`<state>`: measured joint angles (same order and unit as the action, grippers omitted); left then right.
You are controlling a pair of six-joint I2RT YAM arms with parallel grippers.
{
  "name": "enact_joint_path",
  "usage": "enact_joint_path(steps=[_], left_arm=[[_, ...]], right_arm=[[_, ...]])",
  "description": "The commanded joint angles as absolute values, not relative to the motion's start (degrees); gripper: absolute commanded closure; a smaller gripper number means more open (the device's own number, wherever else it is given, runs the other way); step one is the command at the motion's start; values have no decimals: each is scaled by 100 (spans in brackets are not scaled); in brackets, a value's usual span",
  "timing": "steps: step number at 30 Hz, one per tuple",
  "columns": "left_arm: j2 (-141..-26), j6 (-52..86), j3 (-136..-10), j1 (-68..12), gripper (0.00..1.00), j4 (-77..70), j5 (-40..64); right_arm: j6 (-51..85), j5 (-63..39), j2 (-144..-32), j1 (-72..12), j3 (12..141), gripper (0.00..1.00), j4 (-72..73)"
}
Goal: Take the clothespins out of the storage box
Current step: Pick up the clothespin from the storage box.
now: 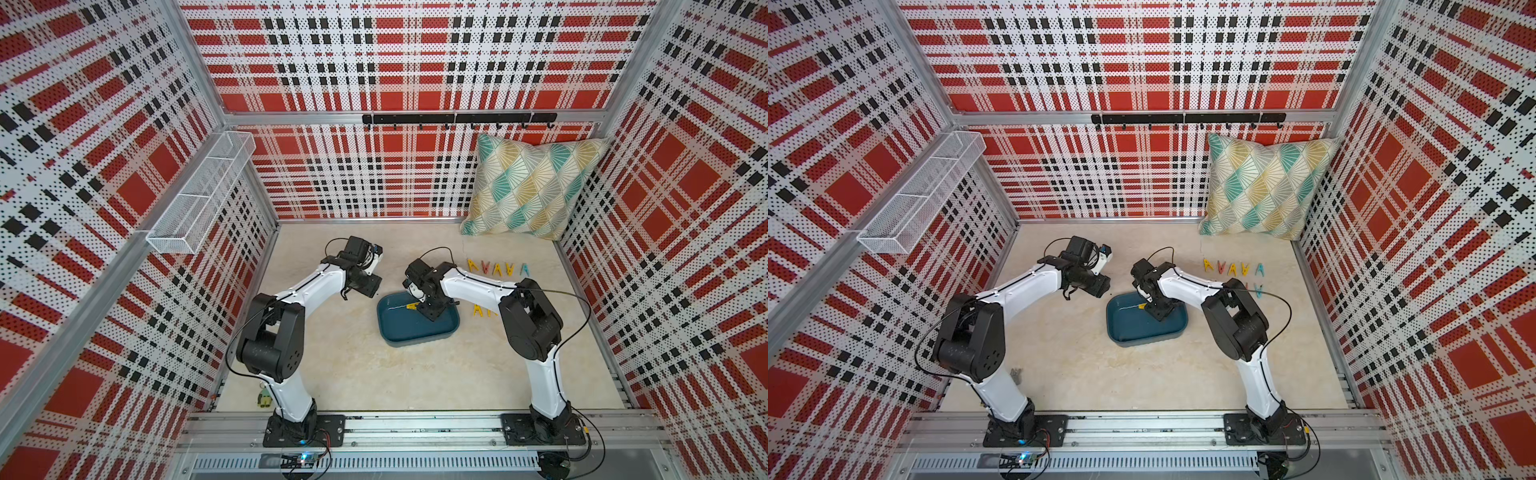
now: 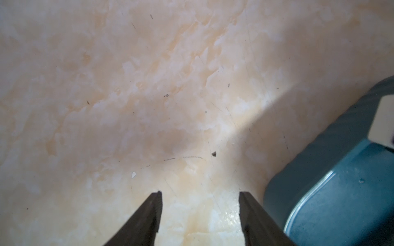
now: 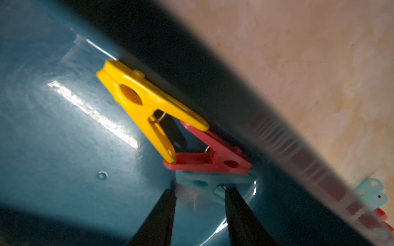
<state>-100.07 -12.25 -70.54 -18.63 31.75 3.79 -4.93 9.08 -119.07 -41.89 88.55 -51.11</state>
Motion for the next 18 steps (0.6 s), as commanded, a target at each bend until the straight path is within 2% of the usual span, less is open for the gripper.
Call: enact_joint_path(steps=[1, 18], left_arm=[[-9834, -1257, -7137, -1802, 37, 3199, 457], [-9791, -1265, -7154, -1789, 37, 3226, 466]], right_arm=[[-513, 720, -11971, -4228, 8842, 56, -5044], [-694, 714, -11651, -4184, 8744, 53, -4684]])
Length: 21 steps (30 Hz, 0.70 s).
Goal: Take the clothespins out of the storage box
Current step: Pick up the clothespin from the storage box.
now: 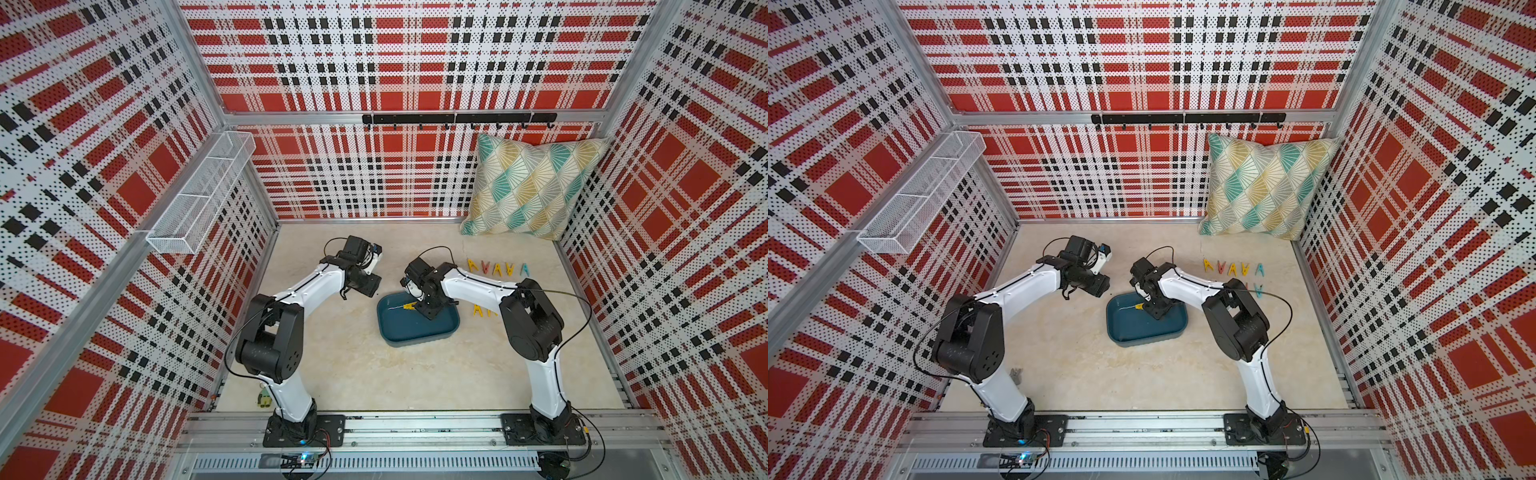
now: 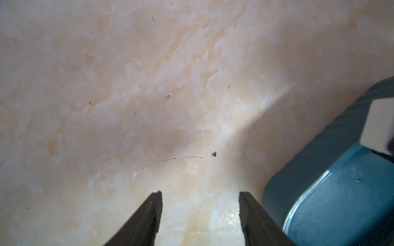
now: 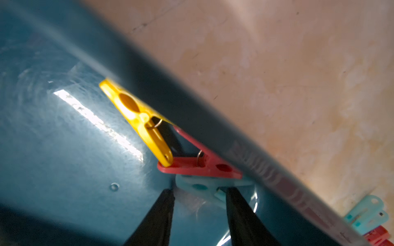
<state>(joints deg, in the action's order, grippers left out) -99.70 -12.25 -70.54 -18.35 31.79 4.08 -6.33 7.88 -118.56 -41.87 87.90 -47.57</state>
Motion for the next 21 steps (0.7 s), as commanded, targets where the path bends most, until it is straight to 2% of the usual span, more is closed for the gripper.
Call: enact_joint_path(steps=[1, 21], left_arm=[[-9791, -1265, -7155, -1784, 37, 3226, 466], [-9789, -1266, -7150, -1740, 37, 3234, 515]], right_arm=[[-703, 728, -11659, -4184, 8745, 52, -4693], [-737, 865, -11680, -4034, 8719, 47, -4737]])
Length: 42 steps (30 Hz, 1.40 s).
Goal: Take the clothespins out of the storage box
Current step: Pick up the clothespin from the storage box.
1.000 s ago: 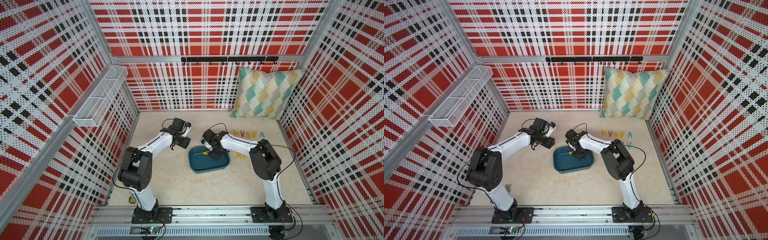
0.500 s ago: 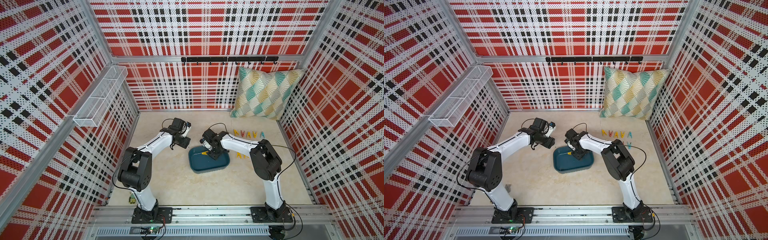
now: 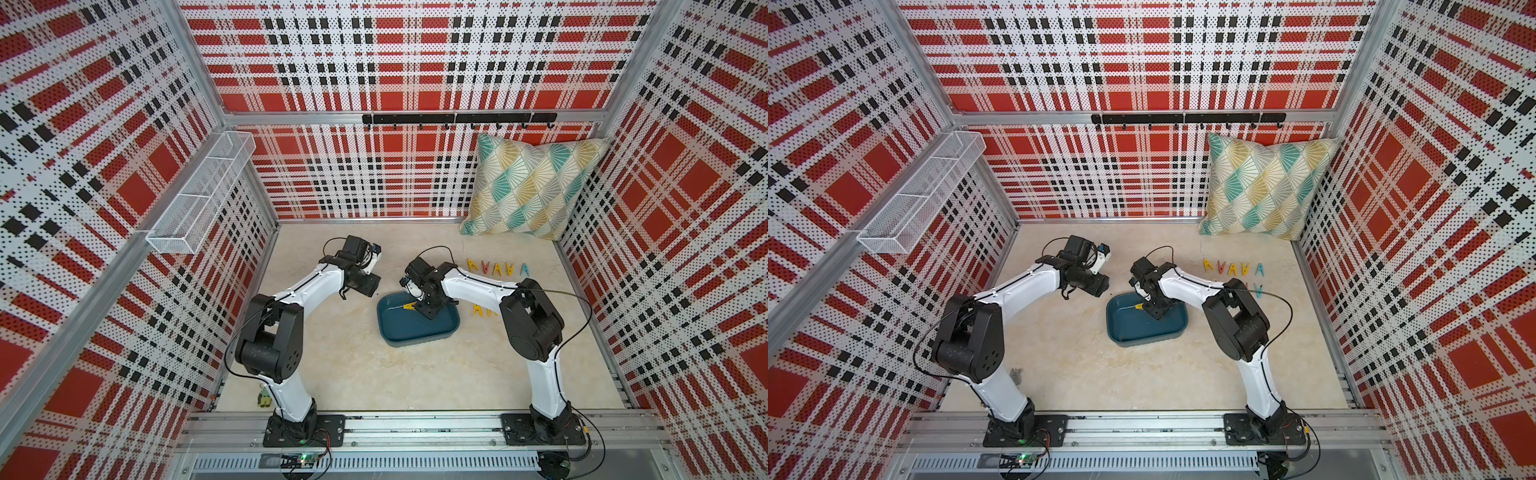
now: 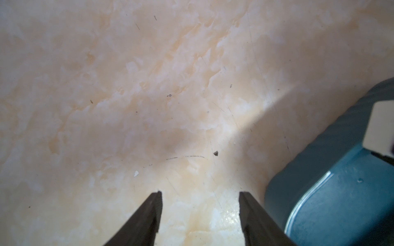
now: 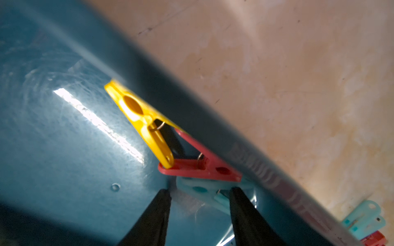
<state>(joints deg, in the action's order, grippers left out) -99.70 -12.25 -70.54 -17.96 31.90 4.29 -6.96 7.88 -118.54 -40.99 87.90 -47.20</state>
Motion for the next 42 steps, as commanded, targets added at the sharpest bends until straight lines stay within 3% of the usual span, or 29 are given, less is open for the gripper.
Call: enact_joint_path(steps=[1, 15, 27, 42], left_arm=[[-9782, -1269, -7147, -1740, 37, 3234, 519], [-9782, -1271, -7137, -1714, 37, 3234, 554], [-9782, -1265, -7146, -1705, 37, 3234, 573], [-9809, -1268, -7147, -1705, 37, 3237, 556]], right_arm=[[-738, 878, -11687, -4026, 8711, 46, -4737], [-695, 349, -12069, -3999, 8765, 48, -4845], [-536, 53, -11634, -3999, 8546, 77, -4816], [-354, -402, -10822, -4017, 8442, 95, -4953]])
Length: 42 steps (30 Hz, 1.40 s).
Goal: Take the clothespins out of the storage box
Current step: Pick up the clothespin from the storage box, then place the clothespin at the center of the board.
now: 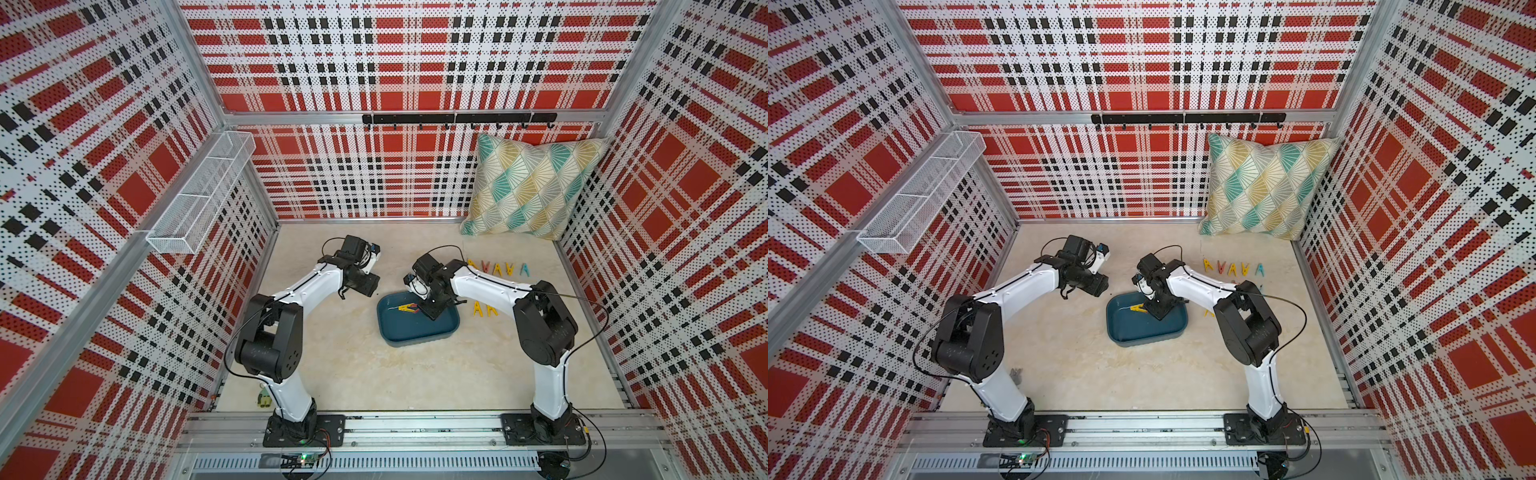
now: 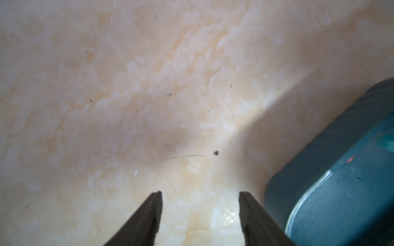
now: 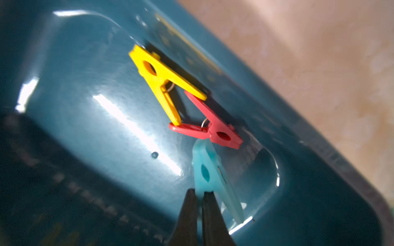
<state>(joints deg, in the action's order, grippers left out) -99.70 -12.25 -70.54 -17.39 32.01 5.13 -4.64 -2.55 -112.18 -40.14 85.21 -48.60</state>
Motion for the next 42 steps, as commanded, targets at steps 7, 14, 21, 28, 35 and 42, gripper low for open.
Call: enact_joint_path(steps=[7, 14, 21, 28, 35, 42], left_arm=[[-9813, -1265, -7146, -1705, 37, 3241, 544], [-9817, -1266, -7153, -1705, 37, 3234, 510], [-9842, -1267, -7163, -1723, 37, 3239, 524], [-9870, -1265, -7172, -1747, 37, 3234, 517], [-9861, -1274, -7172, -1767, 37, 3234, 510], [-9836, -1271, -7163, -1767, 37, 3234, 523]], right_arm=[[-74, -564, -10193, -4017, 8150, 98, -4806], [659, -378, -9524, -3491, 7822, 100, -4669], [1204, -516, -8858, -2335, 7135, 100, -4494], [1466, -827, -8659, -930, 6417, 100, -4455], [1670, -985, -9289, -129, 6248, 100, -4373], [1670, -881, -9975, -106, 6267, 100, -4098]])
